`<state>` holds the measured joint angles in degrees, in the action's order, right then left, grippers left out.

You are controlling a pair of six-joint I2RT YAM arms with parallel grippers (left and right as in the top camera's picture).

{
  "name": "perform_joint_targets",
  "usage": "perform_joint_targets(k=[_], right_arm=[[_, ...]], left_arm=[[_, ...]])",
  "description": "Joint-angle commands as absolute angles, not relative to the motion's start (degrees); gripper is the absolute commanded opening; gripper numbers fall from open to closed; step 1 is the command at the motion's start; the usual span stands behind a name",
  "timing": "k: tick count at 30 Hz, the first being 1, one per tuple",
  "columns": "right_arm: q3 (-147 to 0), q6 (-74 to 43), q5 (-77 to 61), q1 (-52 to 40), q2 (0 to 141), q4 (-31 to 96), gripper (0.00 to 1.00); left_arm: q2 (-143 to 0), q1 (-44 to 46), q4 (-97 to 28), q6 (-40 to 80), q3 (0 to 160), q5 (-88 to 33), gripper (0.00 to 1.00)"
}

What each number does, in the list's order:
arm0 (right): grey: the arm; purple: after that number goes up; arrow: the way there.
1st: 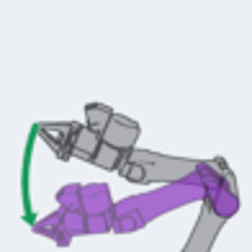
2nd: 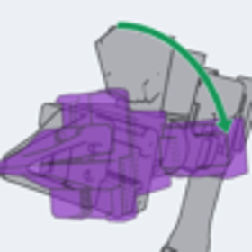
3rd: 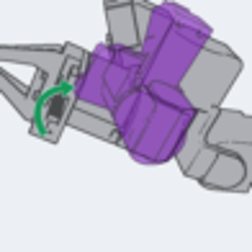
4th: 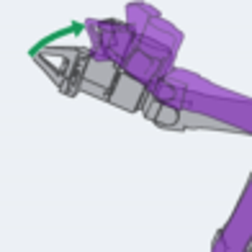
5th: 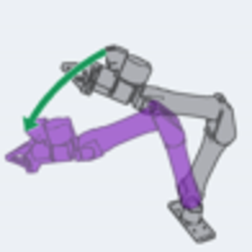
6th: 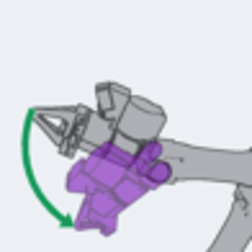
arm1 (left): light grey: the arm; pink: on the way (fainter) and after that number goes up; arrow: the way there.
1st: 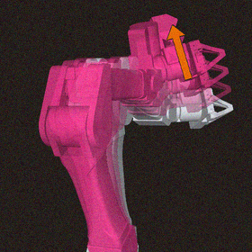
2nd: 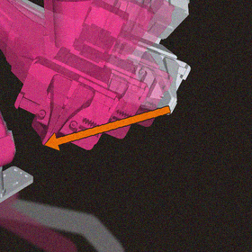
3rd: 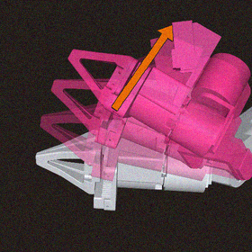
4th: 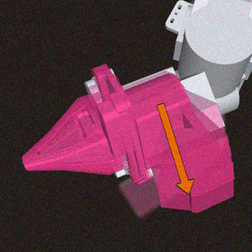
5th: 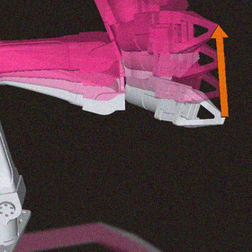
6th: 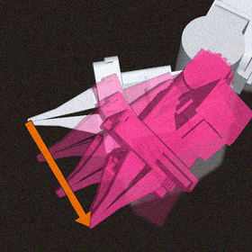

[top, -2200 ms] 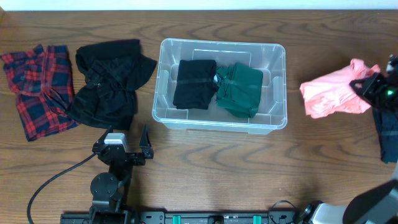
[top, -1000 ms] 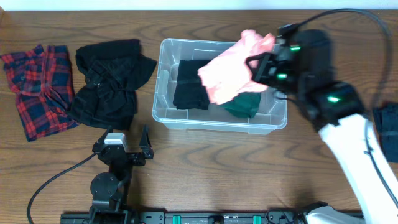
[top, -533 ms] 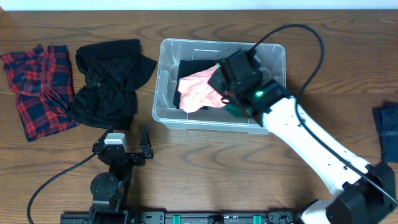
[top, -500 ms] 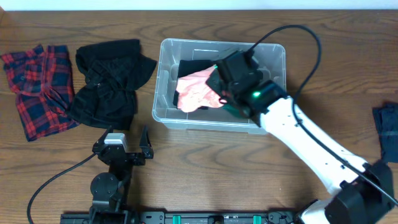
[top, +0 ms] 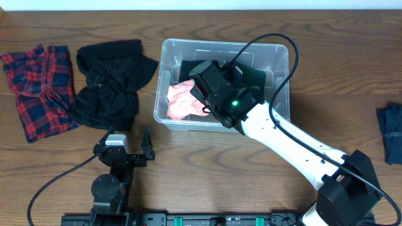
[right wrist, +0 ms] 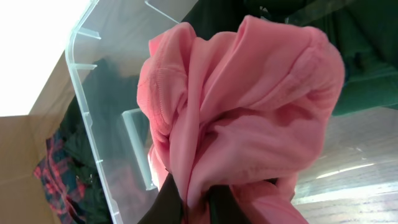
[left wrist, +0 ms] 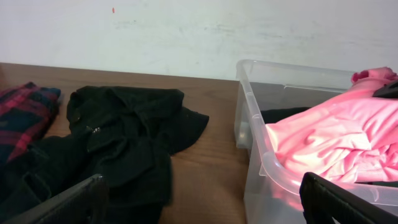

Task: Pack container
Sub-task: 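Carry the pink shirt into the bin and lower it, then press and tuck the pink shirt into the bin's front with the right gripper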

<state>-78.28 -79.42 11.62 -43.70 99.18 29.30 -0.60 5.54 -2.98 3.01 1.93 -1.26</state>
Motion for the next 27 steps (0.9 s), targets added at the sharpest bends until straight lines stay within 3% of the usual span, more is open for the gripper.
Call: perform_joint_targets(k=[1,3,6,9,14,22,27], right_arm=[[-79.53,-78.02,12.58,-45.65,99.33,28.01,0.20],[-79.53,-75.59,11.94,-46.33,99.33,26.52,0.32],[-79.53,-72.23,11.57,-47.22,99.33,24.75,0.58],[-79.53,-69.25,11.55,-47.72,99.33,24.53,0.64],[-79.55,-62.35,11.60,-47.64,99.31,24.80,0.65],[-79.68,-36.67,11.60,-44.82,97.01,25.63,0.59],[-79.72,-30.35,11.53,-41.25,96.12,30.06,0.56]], left_arm=[[-0.27,5.82,-4.08,3.11,0.23,-0.38,0.98],[-0.27,5.82,-4.08,3.11,0.23,-0.38,0.98],[-0.27,5.82,-4.08,3.11,0.23,-0.38,0.98],[-0.27,5.82,-4.08,3.11,0.23,-0.38,0.98],[-0.27,5.82,-4.10,3.11,0.23,-0.38,0.98],[-0.27,5.82,-4.10,3.11,0.23,-0.38,0.98],[-0.27,5.82,-4.08,3.11,0.23,-0.38,0.98]])
